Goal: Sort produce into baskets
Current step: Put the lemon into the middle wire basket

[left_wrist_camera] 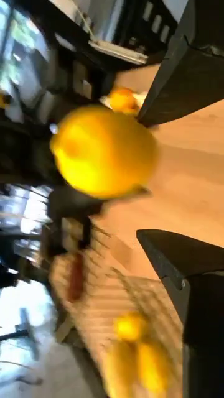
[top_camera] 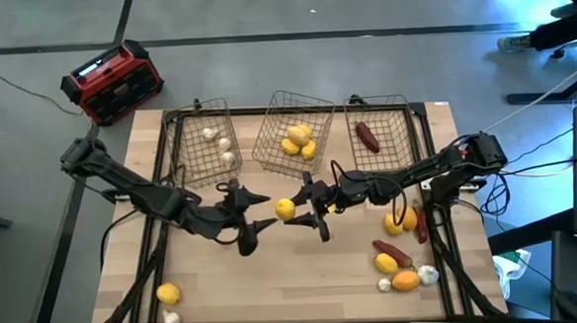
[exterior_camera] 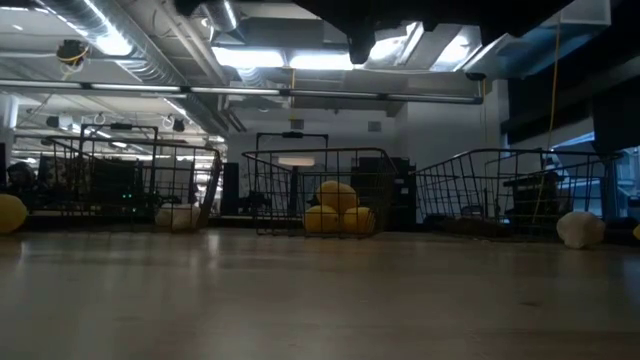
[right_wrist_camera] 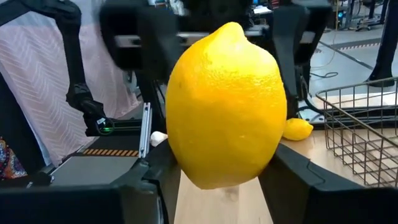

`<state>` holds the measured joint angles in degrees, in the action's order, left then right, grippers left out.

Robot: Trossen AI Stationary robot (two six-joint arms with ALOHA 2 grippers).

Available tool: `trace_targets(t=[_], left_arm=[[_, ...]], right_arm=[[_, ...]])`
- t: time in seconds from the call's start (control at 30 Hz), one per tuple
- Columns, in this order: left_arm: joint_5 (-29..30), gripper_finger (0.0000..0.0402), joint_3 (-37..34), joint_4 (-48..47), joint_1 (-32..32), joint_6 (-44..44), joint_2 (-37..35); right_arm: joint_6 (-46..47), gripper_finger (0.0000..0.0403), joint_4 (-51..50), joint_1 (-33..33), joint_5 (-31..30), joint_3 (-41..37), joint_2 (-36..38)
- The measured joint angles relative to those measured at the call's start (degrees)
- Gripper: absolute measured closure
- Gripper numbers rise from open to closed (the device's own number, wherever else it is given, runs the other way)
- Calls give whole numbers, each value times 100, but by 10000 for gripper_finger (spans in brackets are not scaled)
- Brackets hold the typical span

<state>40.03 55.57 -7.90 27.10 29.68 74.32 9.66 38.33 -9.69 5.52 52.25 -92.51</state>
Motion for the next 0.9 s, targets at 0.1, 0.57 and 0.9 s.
trace_targets(t=[0.1,0.57,0.9], left_arm=[[9,117,0,-929,155,574,-120],[122,117,-184,-1948,296,1985,964],[120,117,-184,-1928,303,2414,1681]], right_arm=[[-95,229,-9,7,-52,0,2],[-490,228,-2440,675,-453,1149,55],[-998,228,-4956,1494,-796,2224,55]])
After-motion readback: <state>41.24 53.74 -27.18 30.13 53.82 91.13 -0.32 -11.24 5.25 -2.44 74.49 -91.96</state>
